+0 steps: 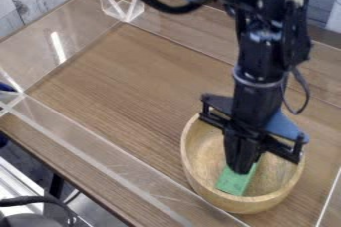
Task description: Remove the green block from inside the brown bowl and put it on the table
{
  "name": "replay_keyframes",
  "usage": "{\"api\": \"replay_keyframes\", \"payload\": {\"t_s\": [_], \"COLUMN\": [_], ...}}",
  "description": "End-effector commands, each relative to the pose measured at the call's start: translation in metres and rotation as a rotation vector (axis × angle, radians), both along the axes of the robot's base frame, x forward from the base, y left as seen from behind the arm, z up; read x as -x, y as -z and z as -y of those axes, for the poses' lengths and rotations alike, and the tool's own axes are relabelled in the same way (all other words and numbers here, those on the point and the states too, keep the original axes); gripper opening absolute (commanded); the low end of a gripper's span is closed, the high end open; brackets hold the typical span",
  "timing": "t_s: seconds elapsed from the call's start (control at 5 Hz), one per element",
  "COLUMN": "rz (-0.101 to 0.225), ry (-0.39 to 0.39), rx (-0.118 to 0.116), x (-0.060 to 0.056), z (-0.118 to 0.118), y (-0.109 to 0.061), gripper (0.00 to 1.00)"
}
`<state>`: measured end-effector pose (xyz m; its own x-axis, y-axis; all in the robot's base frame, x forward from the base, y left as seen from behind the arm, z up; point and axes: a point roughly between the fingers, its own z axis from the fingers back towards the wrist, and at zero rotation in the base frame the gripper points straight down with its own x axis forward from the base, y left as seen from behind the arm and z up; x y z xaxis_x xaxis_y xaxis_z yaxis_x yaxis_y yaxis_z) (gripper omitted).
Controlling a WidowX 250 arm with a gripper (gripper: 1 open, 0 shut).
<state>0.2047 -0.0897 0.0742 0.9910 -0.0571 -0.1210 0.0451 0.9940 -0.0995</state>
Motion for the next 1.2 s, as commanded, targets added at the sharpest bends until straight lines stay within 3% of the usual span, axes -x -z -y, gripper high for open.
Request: {"api": "replay_keyframes", "payload": {"t_s": [0.0,0.4,1.0], "rz": [0.102,0.171,0.135], "ry": [-0.025,-0.171,-0.074], "rx": [0.025,0.028,0.035], "x": [-0.011,-0.026,-0.016], "z": [-0.014,-0.083,-0.039], "y": [-0.038,-0.077,-0.058], "gripper": [0.0,0.0,0.0]}}
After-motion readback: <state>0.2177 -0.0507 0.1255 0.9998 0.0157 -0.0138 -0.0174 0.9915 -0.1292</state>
